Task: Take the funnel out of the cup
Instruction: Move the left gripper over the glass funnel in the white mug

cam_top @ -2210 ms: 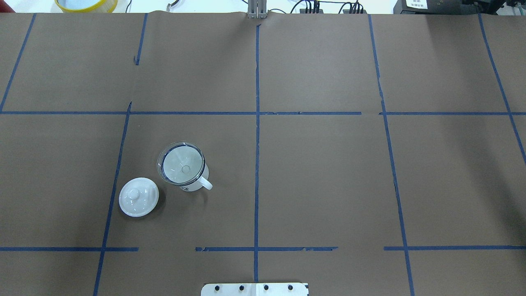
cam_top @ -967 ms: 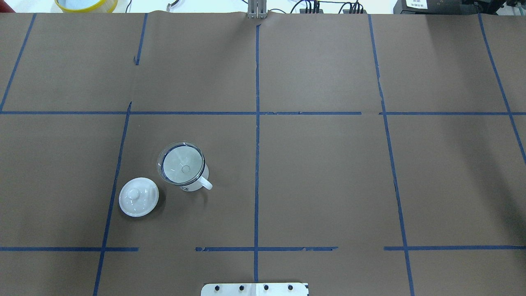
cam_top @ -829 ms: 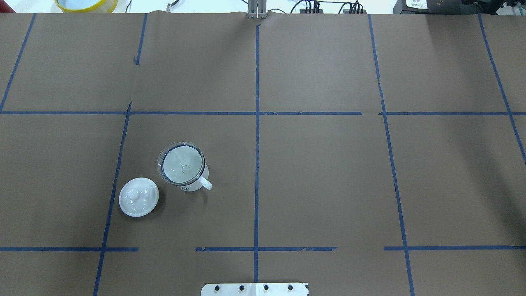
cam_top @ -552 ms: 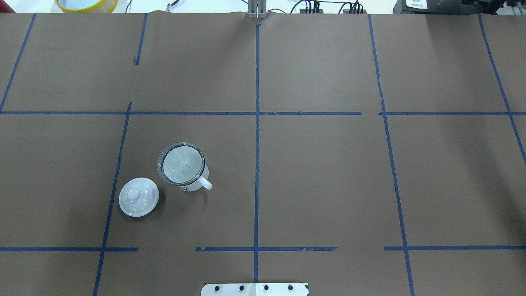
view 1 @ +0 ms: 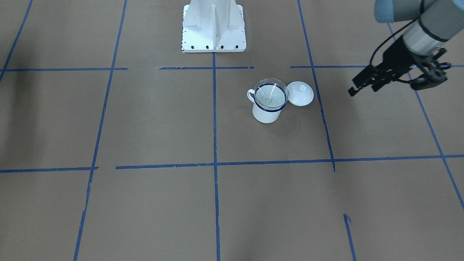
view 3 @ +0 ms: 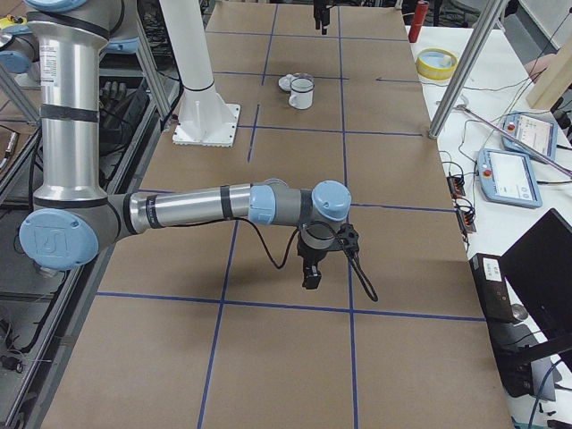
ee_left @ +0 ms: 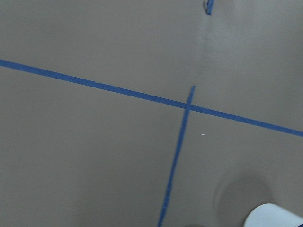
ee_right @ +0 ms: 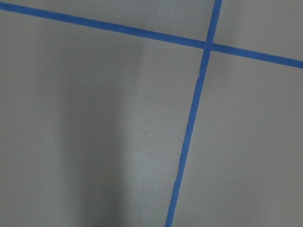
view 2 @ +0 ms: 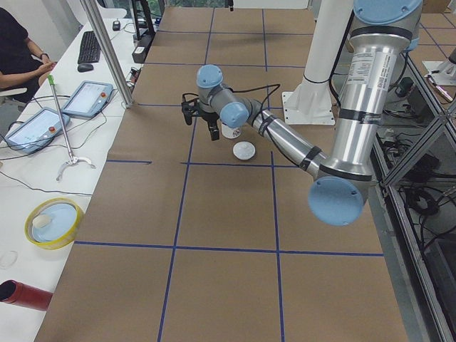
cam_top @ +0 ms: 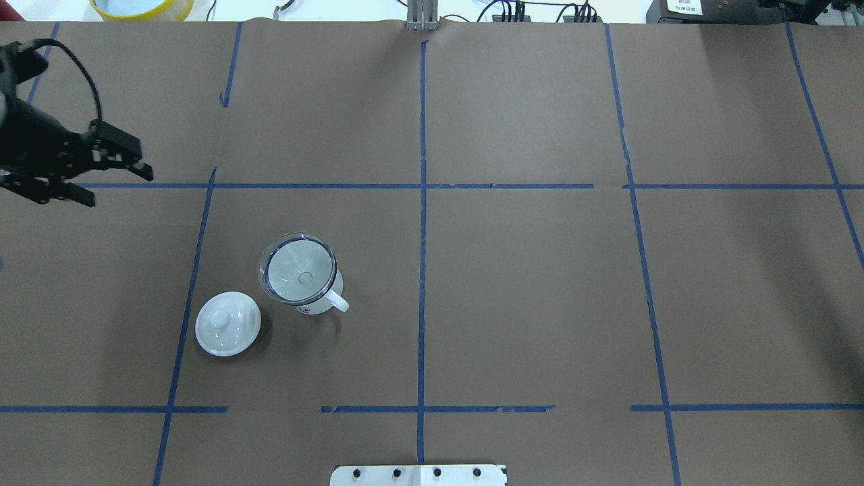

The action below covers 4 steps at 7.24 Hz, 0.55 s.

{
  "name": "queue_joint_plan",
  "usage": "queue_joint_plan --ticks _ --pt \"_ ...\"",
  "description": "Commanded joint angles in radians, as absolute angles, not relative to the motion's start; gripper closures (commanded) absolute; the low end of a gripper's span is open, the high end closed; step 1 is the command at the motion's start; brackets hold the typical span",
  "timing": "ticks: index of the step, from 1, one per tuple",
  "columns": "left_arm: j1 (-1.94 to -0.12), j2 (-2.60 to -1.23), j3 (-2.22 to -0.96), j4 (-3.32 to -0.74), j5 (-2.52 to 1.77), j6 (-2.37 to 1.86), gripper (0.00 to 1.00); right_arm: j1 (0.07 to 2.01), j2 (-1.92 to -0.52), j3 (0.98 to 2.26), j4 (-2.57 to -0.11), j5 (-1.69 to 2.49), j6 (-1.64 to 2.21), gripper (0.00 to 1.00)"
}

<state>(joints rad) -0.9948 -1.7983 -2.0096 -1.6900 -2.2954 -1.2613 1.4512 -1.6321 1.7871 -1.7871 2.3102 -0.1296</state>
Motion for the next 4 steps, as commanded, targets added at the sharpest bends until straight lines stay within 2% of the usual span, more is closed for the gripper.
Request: queue_joint_plan --ticks 1,4 --pt "-0.852 -2.058 -2.0 -1.425 -2.156 -1.362 0.0 1.451 -1.632 1.787 -1.787 2.31 -0.129 0.0" --pt "-0.767 -2.172 -1.889 -1.382 -2.059 -1.459 0.0 1.451 -1.632 1.787 -1.787 2.31 -0.129 0.0"
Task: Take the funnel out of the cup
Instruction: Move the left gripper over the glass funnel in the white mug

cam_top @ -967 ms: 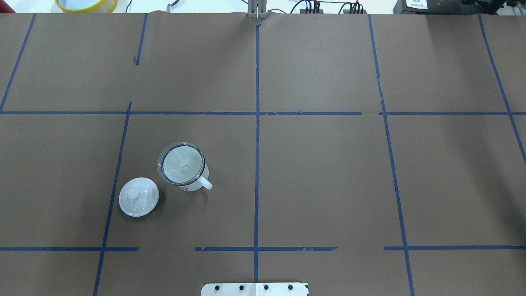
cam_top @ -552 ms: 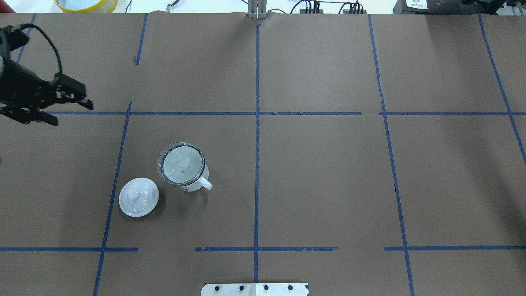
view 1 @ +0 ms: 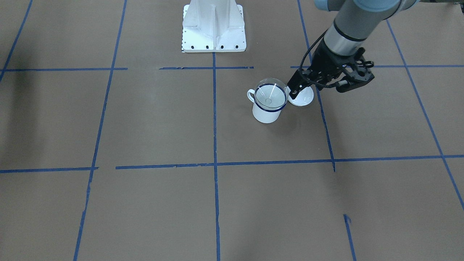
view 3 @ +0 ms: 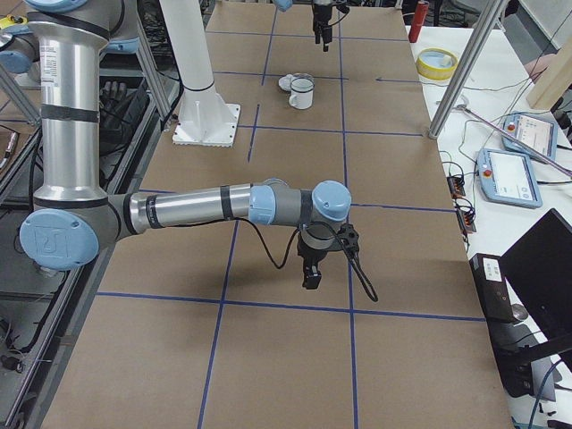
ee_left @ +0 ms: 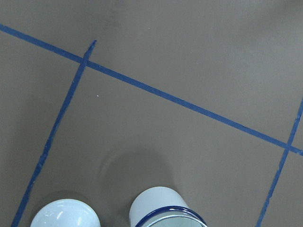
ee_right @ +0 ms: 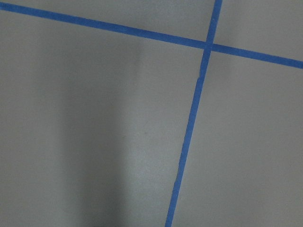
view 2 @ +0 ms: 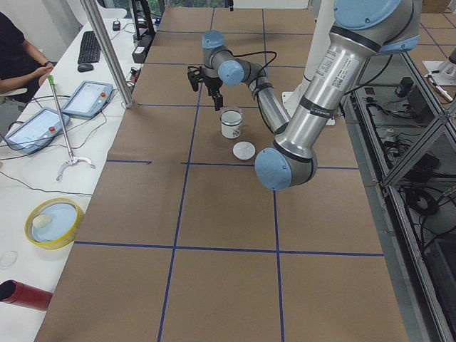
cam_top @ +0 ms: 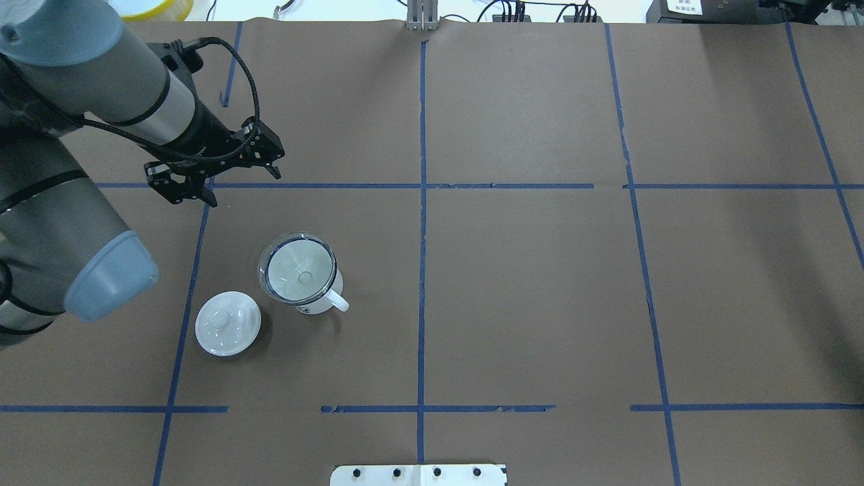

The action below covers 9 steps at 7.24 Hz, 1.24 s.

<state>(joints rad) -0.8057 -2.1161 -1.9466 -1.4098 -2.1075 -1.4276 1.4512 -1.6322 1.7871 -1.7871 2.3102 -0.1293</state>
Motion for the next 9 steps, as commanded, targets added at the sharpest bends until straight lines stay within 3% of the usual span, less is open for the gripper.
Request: queue_joint_plan --ticks 1,6,9 --pt "-0.74 -2.181 -1.863 -1.379 -2.057 -1.462 0.0 1.451 -1.632 1.787 -1.787 2.31 -0.129 0.0" --pt "-0.678 -2.243 -1.749 -1.393 -2.06 -1.532 0.04 1.451 -1.632 1.787 -1.787 2.31 -0.129 0.0" --pt "-0.652 -2.246 -1.744 -1.391 -2.065 -1.534 0.22 1.451 -1.632 1.787 -1.787 2.31 -0.129 0.0"
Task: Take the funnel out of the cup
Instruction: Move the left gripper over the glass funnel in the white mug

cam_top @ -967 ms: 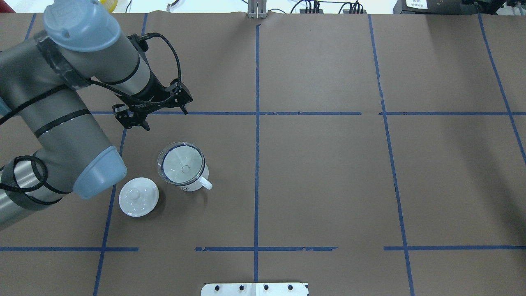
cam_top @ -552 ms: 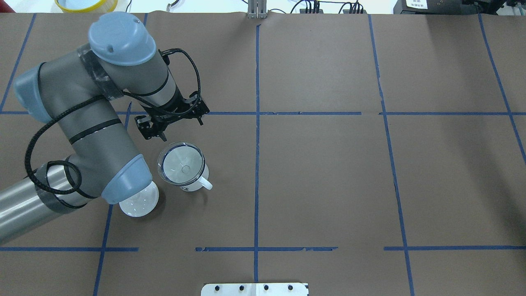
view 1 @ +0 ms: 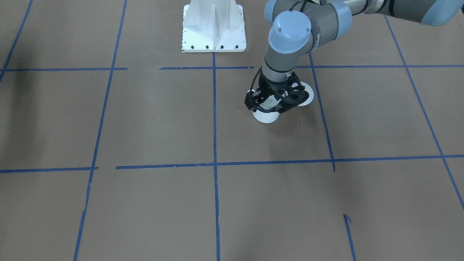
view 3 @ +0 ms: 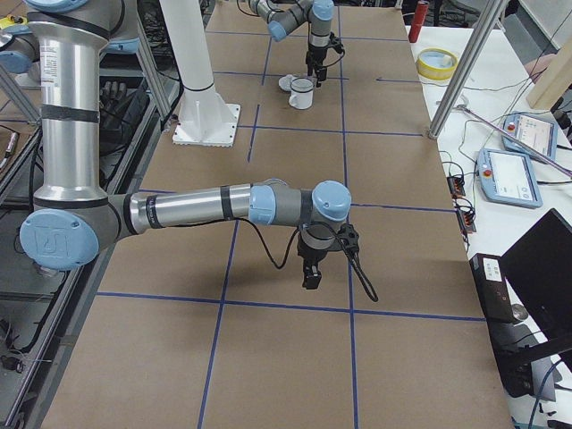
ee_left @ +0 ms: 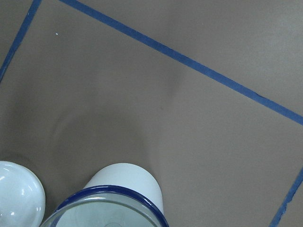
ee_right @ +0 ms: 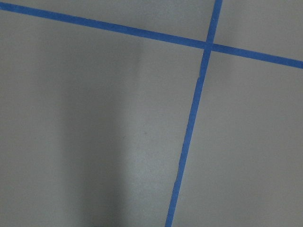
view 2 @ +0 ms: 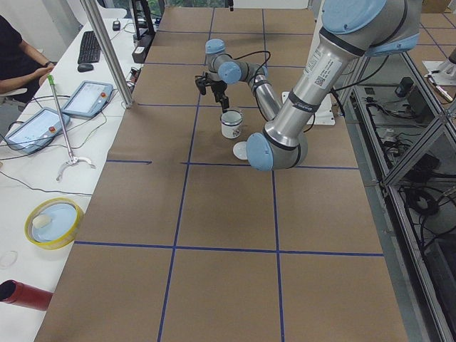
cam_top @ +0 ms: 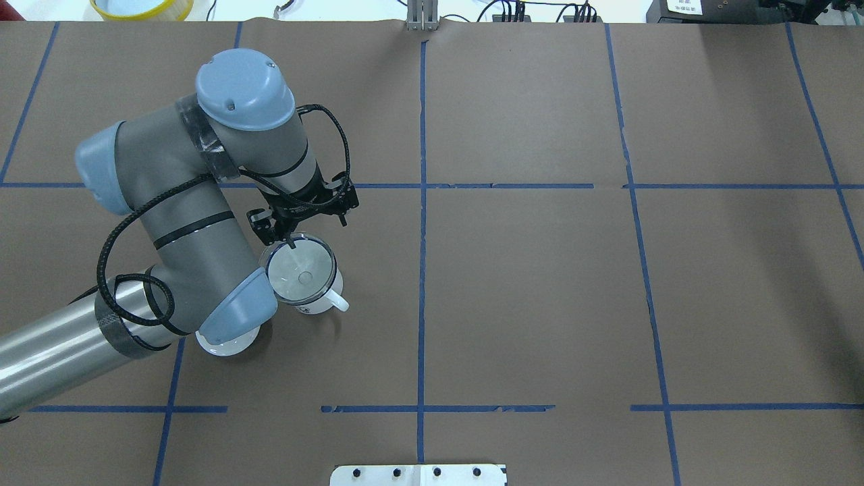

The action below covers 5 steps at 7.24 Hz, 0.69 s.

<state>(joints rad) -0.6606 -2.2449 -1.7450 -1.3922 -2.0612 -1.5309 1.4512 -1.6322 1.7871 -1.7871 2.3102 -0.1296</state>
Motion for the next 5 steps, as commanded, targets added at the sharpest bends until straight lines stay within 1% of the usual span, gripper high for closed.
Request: queue_joint_plan --ticks 1,3,4,5 --pt "-0.641 -2.244 -1.743 -1.391 -2.066 -1.534 0.26 1.451 -1.632 1.787 -1.787 2.31 -0.13 0.0" --pt "-0.624 -2.241 -1.743 -1.391 -2.066 -1.534 0.34 1.451 -1.632 1.787 -1.787 2.31 -0.13 0.0" --pt "-0.615 -2.24 -1.743 -1.391 -2.066 -1.535 0.42 1.451 -1.632 1.787 -1.787 2.31 -0.13 0.0" --pt "-0.614 -2.24 -1.743 -1.393 -2.066 -1.536 0.55 1.451 -1.632 1.787 -1.787 2.31 -0.129 0.0"
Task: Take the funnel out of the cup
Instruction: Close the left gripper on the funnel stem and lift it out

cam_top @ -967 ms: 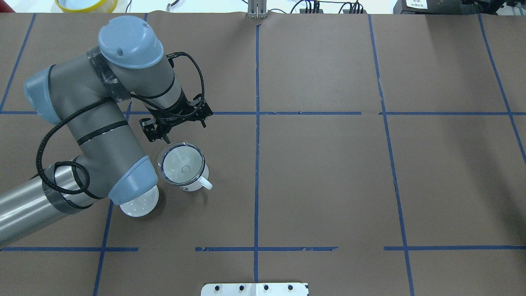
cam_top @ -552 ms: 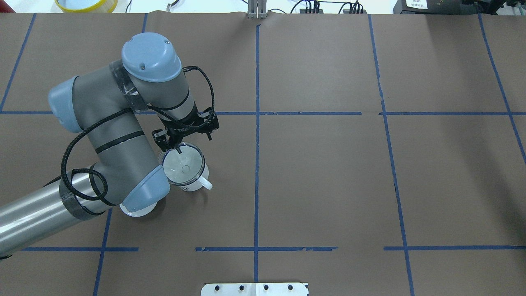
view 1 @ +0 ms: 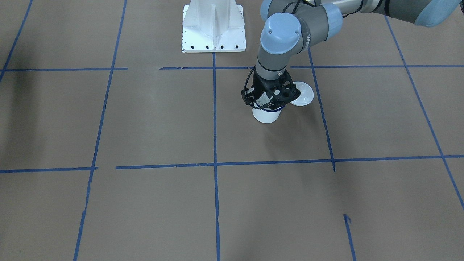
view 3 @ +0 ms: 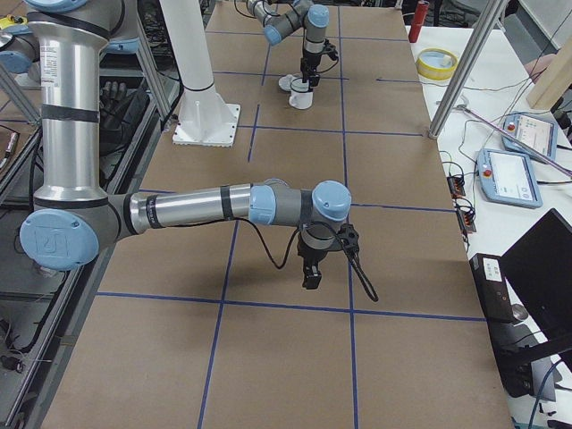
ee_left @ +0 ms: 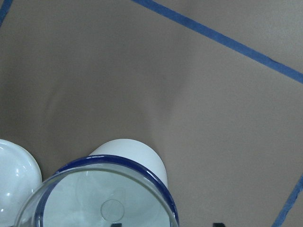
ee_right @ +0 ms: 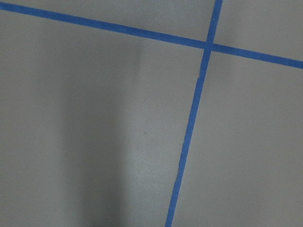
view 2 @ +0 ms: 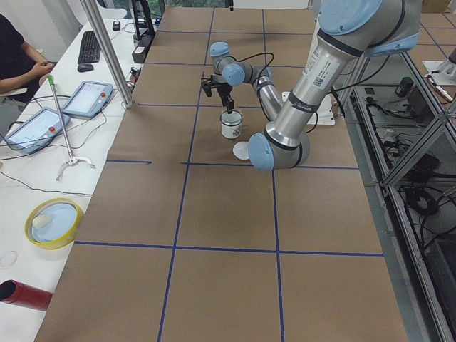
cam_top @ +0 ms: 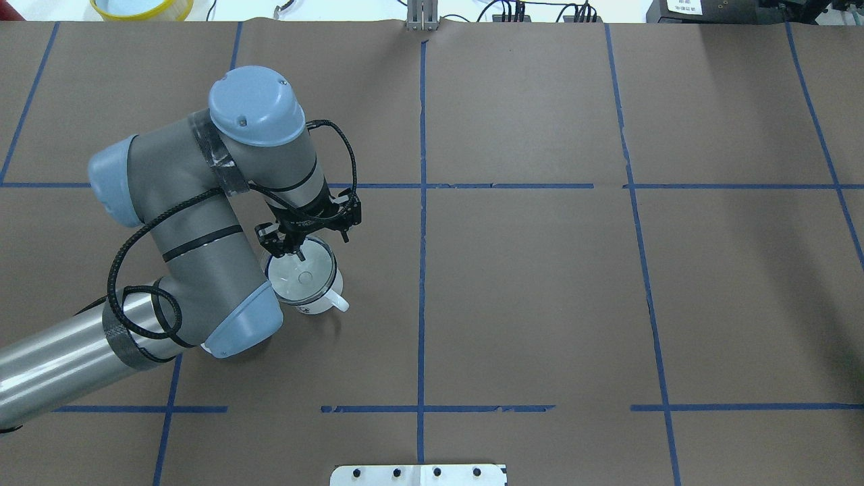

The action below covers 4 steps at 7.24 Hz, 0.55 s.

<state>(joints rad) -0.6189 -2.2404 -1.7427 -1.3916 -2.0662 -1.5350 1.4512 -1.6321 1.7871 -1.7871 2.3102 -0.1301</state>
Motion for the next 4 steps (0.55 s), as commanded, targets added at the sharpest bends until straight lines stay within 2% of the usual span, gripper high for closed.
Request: queue_joint_plan --ticks 1,4 --pt "-0.614 -2.238 -1.743 -1.393 -2.066 -1.534 0.61 1.451 -1.632 1.787 -1.787 2.31 -0.13 0.0" --pt "-0.612 -2.238 -1.743 -1.407 -2.066 -1.532 0.7 1.451 -1.632 1.787 -1.787 2.31 -0.129 0.0"
